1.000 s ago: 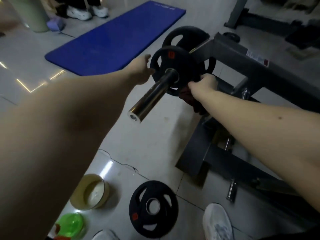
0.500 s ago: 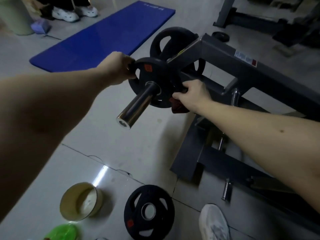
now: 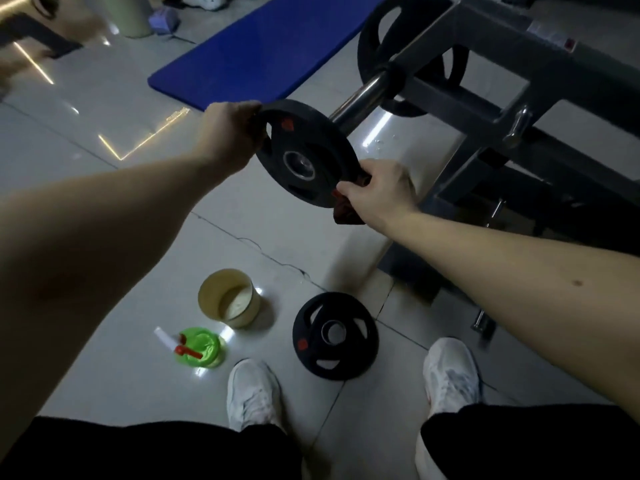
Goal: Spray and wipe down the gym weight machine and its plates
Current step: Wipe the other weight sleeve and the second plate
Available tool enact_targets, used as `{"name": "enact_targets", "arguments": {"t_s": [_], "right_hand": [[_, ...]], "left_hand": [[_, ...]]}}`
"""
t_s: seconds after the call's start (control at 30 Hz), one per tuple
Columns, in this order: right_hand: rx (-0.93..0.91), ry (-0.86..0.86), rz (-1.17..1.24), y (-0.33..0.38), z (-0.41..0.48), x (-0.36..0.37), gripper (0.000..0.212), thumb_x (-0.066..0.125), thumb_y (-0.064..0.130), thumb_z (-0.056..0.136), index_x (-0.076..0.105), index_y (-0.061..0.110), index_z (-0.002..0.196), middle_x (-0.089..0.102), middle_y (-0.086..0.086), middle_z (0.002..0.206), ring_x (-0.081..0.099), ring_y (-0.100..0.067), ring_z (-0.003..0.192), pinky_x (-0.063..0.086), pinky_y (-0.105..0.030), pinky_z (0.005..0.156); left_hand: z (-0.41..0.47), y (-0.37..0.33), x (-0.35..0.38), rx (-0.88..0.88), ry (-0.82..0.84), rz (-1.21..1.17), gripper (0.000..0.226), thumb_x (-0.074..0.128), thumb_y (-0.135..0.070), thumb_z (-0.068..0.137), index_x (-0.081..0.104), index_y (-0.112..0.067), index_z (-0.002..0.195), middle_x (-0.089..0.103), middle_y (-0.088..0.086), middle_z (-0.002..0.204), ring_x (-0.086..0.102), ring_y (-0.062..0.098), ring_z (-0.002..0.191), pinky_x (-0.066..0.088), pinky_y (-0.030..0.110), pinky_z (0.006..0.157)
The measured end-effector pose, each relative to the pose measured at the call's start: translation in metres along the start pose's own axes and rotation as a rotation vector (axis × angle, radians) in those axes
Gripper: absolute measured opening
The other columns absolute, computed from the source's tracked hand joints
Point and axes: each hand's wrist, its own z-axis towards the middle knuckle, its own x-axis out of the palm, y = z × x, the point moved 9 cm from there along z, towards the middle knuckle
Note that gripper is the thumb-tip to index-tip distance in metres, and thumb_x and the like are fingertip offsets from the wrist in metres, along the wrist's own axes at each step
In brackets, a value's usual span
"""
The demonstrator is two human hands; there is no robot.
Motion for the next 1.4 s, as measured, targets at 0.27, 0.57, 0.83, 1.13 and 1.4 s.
{"name": "enact_targets", "arguments": {"t_s": [0.27, 0.57, 0.83, 1.13, 1.4], "right_hand": [[0.243, 0.411, 0.001, -0.073, -0.103, 0.076, 0.019, 0.081, 0.039, 0.082, 0.076, 0.02, 0.083, 0.066, 0.008, 0.069, 0.063, -0.012, 0.064, 0.044, -0.023, 0.05], [0.797, 0.561, -0.036, -0.241, -0.194, 0.159, 0.037, 0.084, 0.04, 0.074, 0.077, 0.013, 0.099, 0.076, -0.002, 0.095, 0.071, -0.021, 0.085, 0.058, -0.033, 0.083], [0.928, 0.505, -0.137, -0.249, -0.176, 0.159, 0.031, 0.08, 0.028, 0.078, 0.067, 0.002, 0.089, 0.07, -0.012, 0.089, 0.066, -0.028, 0.078, 0.044, -0.026, 0.052], [0.514, -0.246, 0.539, -0.073, 0.035, 0.003, 0.02, 0.056, 0.037, 0.098, 0.065, 0.027, 0.083, 0.073, -0.013, 0.093, 0.073, -0.037, 0.07, 0.059, -0.05, 0.049], [-0.25, 0.175, 0.057, 0.024, 0.07, 0.061, 0.047, 0.042, 0.033, 0.108, 0.047, 0.017, 0.151, 0.021, -0.003, 0.169, 0.006, -0.018, 0.158, 0.011, -0.039, 0.128]], "left_hand": [[-0.133, 0.058, 0.103, -0.298, 0.472, 0.223, 0.018, 0.068, -0.012, 0.084, 0.072, -0.012, 0.102, 0.069, 0.005, 0.082, 0.067, 0.026, 0.076, 0.056, 0.036, 0.069], [-0.239, 0.075, 0.281, -0.449, 0.85, 0.271, 0.009, 0.06, -0.019, 0.091, 0.055, -0.012, 0.089, 0.067, 0.012, 0.099, 0.065, 0.032, 0.09, 0.053, 0.035, 0.072], [-0.241, 0.098, 0.312, -0.454, 0.907, 0.309, 0.008, 0.063, -0.011, 0.087, 0.055, -0.013, 0.086, 0.066, 0.01, 0.106, 0.066, 0.031, 0.098, 0.057, 0.038, 0.077], [-0.074, 0.064, 0.127, -0.641, -0.038, -0.595, 0.031, 0.059, -0.033, 0.102, 0.07, -0.004, 0.098, 0.075, 0.012, 0.086, 0.067, 0.022, 0.061, 0.059, 0.041, 0.066], [-0.038, 0.003, 0.083, -0.385, -0.203, -0.414, 0.028, 0.067, -0.053, 0.09, 0.075, -0.028, 0.098, 0.066, 0.001, 0.097, 0.065, 0.014, 0.086, 0.055, 0.038, 0.083]]}}
